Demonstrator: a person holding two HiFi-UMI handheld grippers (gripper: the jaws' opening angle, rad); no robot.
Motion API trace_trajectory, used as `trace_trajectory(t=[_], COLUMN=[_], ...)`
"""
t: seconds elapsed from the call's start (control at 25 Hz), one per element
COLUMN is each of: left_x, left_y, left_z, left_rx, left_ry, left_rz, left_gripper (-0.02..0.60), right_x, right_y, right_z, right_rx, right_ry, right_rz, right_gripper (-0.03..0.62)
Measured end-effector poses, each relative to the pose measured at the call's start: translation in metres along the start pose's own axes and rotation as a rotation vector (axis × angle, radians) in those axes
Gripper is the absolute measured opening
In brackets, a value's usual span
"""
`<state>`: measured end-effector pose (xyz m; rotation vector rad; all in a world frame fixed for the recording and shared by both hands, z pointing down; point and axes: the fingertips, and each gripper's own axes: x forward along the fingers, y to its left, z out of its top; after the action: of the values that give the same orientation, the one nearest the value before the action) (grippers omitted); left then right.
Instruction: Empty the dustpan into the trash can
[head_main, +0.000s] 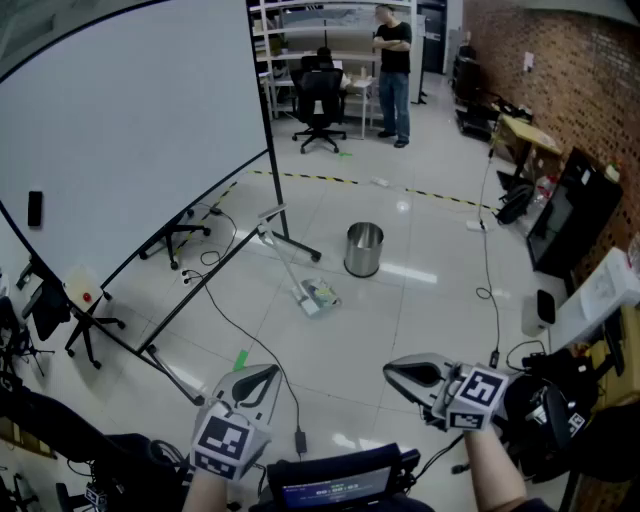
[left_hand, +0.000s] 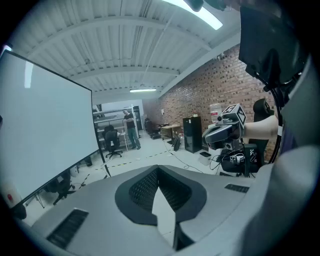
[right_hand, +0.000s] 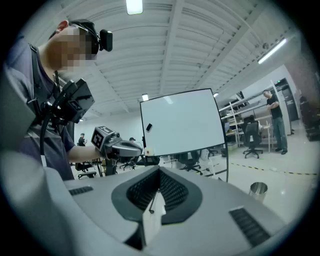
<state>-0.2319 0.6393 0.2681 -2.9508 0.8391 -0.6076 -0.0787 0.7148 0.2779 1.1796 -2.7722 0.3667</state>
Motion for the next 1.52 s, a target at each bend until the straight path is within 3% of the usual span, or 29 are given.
trace_trajectory(t=[0.32, 0.56, 1.04, 1.32, 1.52], left_x=[0.011, 0.030, 0.038, 0.051, 0.081], left_y=[0.027, 0.065, 0.186, 0.212, 0.213], left_z=[0.000, -0.009, -0.020, -0.015, -0.007], left_rx=[-0.016, -0.021, -0.016, 0.003, 0.008], left_ry=[-0.009, -0.025, -0.063, -0.071, -0.060], left_rz=[0.014, -0.032, -0.114, -0.150, -0.160], left_gripper=[0.000, 0.000, 0.000, 0.000, 0.000], right_x=[0.022, 0.056, 0.163, 0.184, 0.180], right_y=[-0.016, -0.029, -0.048, -0.056, -0.087], right_z=[0.013, 0.024, 0.055, 0.066, 0.071], right_rx=[0.003, 0.002, -0.003, -0.035, -0.031], right_ry=[-0.026, -0.013, -0.002, 0.011, -0.004], right_rz=[-0.006, -0.050, -0.161, -0.188, -0.193], right_gripper=[0.014, 0.014, 0.015, 0.015, 0.015])
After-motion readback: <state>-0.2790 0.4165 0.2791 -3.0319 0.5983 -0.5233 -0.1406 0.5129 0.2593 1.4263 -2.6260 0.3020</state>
